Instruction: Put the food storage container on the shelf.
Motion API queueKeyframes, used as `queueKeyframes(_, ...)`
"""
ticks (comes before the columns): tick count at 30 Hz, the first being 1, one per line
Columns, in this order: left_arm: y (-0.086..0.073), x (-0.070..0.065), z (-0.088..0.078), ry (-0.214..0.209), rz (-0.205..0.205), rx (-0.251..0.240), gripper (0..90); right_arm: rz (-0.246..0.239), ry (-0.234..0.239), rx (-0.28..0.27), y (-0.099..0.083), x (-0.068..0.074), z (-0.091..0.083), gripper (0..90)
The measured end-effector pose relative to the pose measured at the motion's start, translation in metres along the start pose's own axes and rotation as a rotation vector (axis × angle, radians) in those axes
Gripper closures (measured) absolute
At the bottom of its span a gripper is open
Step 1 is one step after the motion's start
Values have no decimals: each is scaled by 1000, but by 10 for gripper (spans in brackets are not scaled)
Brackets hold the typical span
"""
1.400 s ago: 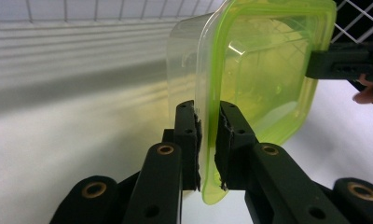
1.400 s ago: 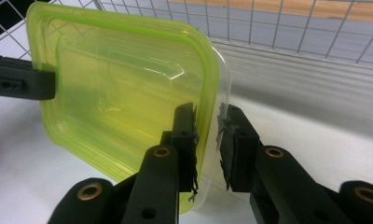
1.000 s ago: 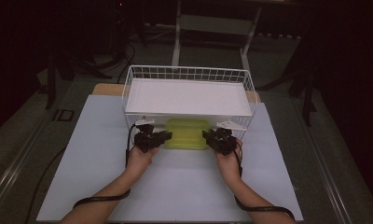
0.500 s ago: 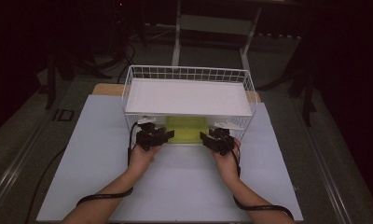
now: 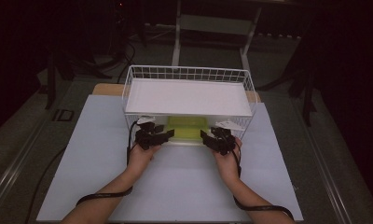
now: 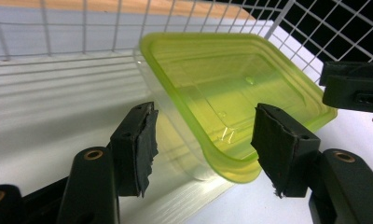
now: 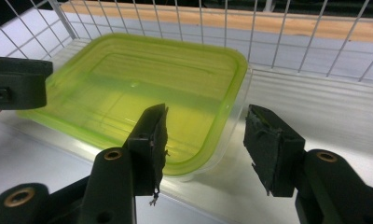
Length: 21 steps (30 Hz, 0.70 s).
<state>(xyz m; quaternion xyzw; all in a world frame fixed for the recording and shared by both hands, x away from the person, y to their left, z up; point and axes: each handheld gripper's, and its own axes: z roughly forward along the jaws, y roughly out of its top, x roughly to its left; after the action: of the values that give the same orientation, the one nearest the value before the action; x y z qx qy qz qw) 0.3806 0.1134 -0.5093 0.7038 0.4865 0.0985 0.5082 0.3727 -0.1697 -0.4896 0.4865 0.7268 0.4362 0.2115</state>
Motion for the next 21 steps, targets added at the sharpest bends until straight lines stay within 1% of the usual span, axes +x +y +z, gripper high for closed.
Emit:
queueKeyframes(2,-2,0,-6,0,-2,-15,405,1,4,-11,0,1,-5,481)
queueKeyframes(3,-3,0,-10,-8,6,-16,405,-4,8,-12,0,2,-7,482)
queueKeyframes(4,-4,-1,-13,-8,12,-16,404,-13,9,-13,0,3,-9,482)
queueKeyframes(5,-6,-3,-17,-4,6,-20,404,-18,12,-20,0,4,-11,482)
queueKeyframes(6,-7,-4,-21,-10,24,-20,404,-12,22,-17,0,6,-13,483)
queueKeyframes(7,-7,-5,-25,-14,35,-22,404,-18,28,-14,0,8,-14,485)
queueKeyframes(8,-8,-6,-29,-17,34,-26,404,-26,33,-17,-1,10,-16,490)
queueKeyframes(10,-9,-8,-37,-30,59,-29,402,-31,51,-15,-1,15,-19,495)
queueKeyframes(12,-11,-11,-45,-41,64,-36,391,-39,64,-18,-2,20,-21,533)
queueKeyframes(13,-13,-12,-49,-52,69,-39,375,-47,74,-15,-3,22,-21,536)
queueKeyframes(14,-13,-12,-49,-52,69,-39,359,-47,74,-15,-3,22,-21,536)
queueKeyframes(15,-17,-13,-55,-94,88,-45,359,-52,82,-10,-4,25,-20,545)
queueKeyframes(16,-20,-13,-59,-125,115,-62,347,-68,101,-3,-6,29,-19,588)
queueKeyframes(17,-23,-14,-62,-147,134,-80,304,-82,112,-1,-8,32,-18,607)
queueKeyframes(18,-25,-15,-64,-160,142,-85,286,-93,120,2,-10,34,-17,620)
queueKeyframes(19,-27,-15,-66,-163,137,-84,285,-97,128,3,-11,36,-15,640)
queueKeyframes(21,-31,-16,-68,-159,127,-84,220,-103,136,14,-14,39,-12,685)
